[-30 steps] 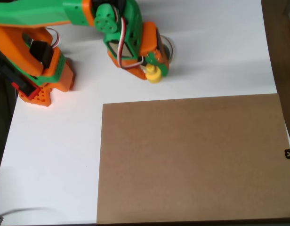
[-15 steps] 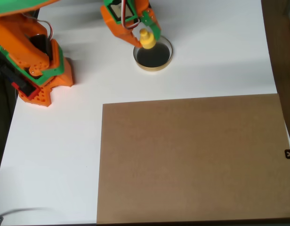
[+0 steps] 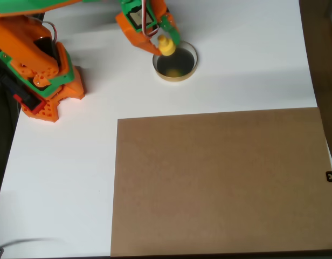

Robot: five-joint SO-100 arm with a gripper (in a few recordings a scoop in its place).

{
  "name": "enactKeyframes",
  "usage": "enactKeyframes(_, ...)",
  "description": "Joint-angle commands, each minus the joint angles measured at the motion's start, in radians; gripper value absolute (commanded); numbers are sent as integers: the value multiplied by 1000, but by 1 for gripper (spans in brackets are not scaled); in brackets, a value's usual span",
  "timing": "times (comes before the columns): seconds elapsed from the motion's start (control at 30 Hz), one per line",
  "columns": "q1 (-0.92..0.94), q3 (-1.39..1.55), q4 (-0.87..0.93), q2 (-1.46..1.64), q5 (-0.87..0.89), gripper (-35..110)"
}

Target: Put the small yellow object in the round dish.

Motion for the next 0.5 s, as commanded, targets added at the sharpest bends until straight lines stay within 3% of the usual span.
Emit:
enactKeyframes(0.0,-3,14,-35,43,3,0)
enactKeyframes(0.33,-3,49,-117,11,37,0)
enactKeyframes(0.47,-3,51,-109,11,34,8)
